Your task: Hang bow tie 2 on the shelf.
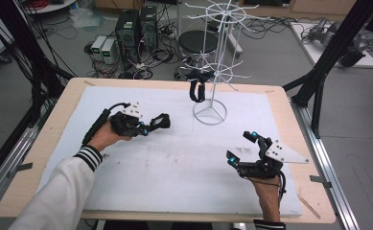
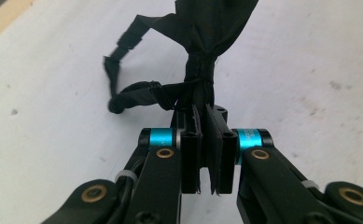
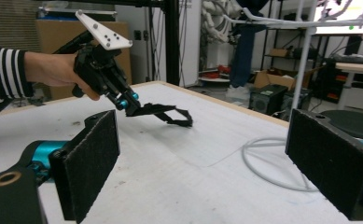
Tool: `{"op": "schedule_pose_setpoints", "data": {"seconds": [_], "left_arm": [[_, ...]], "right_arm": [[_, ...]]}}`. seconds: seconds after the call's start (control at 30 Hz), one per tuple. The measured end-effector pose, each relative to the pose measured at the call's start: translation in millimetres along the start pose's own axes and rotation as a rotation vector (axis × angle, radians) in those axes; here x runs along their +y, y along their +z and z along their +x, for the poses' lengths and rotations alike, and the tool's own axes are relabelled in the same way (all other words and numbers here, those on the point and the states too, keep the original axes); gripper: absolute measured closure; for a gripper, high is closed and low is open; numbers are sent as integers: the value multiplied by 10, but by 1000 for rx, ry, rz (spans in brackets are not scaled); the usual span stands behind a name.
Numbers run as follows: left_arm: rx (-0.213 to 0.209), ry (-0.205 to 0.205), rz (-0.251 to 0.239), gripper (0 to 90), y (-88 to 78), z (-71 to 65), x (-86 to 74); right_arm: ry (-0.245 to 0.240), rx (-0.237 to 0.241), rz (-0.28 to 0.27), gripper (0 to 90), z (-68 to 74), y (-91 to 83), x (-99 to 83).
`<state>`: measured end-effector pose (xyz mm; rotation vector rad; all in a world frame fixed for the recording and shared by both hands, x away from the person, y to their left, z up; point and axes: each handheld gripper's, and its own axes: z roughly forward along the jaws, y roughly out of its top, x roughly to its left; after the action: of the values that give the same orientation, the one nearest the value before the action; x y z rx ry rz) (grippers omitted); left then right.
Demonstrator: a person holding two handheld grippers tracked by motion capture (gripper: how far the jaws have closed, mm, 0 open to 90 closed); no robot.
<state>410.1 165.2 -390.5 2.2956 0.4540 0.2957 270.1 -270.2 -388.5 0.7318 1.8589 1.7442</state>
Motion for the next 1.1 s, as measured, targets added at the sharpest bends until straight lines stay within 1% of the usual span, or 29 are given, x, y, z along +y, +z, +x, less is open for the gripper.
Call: {"op": "schedule_pose_setpoints", "data": {"seconds": [0.07,0.1,0.23,0.27,0.3,0.37,0.4,0.5,0.57,0.63,0.67,0.73,0.77,0.87,0.93,1.1], "left_arm": [[-2,-2,-45,843,-36,-44,-6],[-2,3,-61,843,-54,-66,-11],[-8,5,-117,842,-123,-144,-7],[-6,3,-131,842,-143,-158,-1],[-6,3,-145,842,-162,-170,4],[-11,-1,-176,842,-197,-191,16],[-4,2,-183,842,-210,-203,21],[-2,13,-215,842,-252,-260,41],[-8,17,-234,842,-260,-301,52],[-14,10,-263,842,-258,-343,58],[-17,8,-274,842,-255,-358,59],[-17,10,-282,842,-250,-388,69],[-20,14,-291,842,-250,-400,74],[-29,7,-322,842,-240,-453,99],[-34,21,-328,842,-234,-483,115],[-57,22,-362,842,-225,-558,149]], "right_arm": [[-6,10,11,92,23,20,29],[-14,22,18,92,36,27,51],[-8,52,18,93,71,47,109],[-10,54,17,93,74,55,119],[-2,57,27,93,81,61,128],[-7,60,26,93,79,85,145],[-2,65,31,93,84,97,164],[8,86,36,93,97,139,226],[9,96,42,93,108,176,274],[18,102,53,93,123,214,322],[15,103,58,93,128,233,344],[12,107,68,93,143,269,388],[7,109,66,93,147,283,402],[4,122,69,93,161,332,460],[10,128,75,93,170,359,489],[16,150,100,94,190,466,547]]}}
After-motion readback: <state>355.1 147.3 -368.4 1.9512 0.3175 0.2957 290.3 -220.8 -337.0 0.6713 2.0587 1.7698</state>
